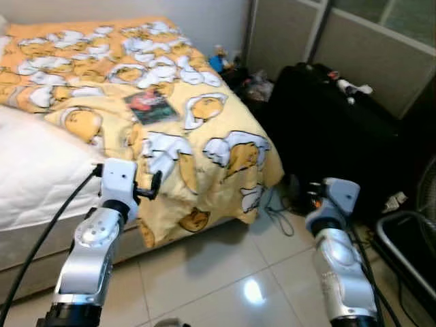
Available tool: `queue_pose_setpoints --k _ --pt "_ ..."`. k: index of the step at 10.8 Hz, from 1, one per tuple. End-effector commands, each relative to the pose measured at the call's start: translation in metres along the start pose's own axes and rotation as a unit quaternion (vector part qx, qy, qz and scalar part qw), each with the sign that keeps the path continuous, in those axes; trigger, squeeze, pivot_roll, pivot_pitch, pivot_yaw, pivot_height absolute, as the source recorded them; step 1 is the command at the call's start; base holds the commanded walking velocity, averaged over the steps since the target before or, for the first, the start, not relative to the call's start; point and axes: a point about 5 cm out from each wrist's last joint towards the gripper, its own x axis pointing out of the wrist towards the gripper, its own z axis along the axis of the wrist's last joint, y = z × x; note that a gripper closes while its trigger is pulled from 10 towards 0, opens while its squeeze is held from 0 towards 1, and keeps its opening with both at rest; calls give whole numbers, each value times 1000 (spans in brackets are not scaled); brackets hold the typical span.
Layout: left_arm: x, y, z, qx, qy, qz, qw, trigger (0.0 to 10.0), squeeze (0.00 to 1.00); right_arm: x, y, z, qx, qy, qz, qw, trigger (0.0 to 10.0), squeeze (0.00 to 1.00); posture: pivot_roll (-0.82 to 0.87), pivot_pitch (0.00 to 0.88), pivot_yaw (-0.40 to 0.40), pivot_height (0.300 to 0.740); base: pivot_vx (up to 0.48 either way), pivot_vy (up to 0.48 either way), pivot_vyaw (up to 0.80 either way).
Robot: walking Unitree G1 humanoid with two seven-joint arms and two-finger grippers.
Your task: Clean up the room
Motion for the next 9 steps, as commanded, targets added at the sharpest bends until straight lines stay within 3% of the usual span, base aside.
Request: queue_pose_setpoints --k 1,3,5,6,9 --pt "-1 -5 0 -11 -4 0 1000 10000 0 0 1 5 -7 -9 6 1000 10000 0 58 0 -36 740 0 296 0" --pt "-3 -3 -2 -17 -6 17 1000 10000 0 1 -3 9 -15 -19 14 1000 10000 0 76 0 -43 740 0 296 0" --pt "-3 3 -5 -13 0 31 999 10000 0 3 -10 15 -86 -28 6 996 10000 0 82 0 -62 740 0 300 0" --pt "-3 1 -6 -15 0 34 999 10000 0 1 -9 11 -21 -10 41 999 10000 0 74 0 -59 740 0 307 0" --pt "1 -8 -2 -17 -5 24 1000 10000 0 3 -13 11 -18 -4 4 1000 10000 0 69 0 -61 740 0 362 0"
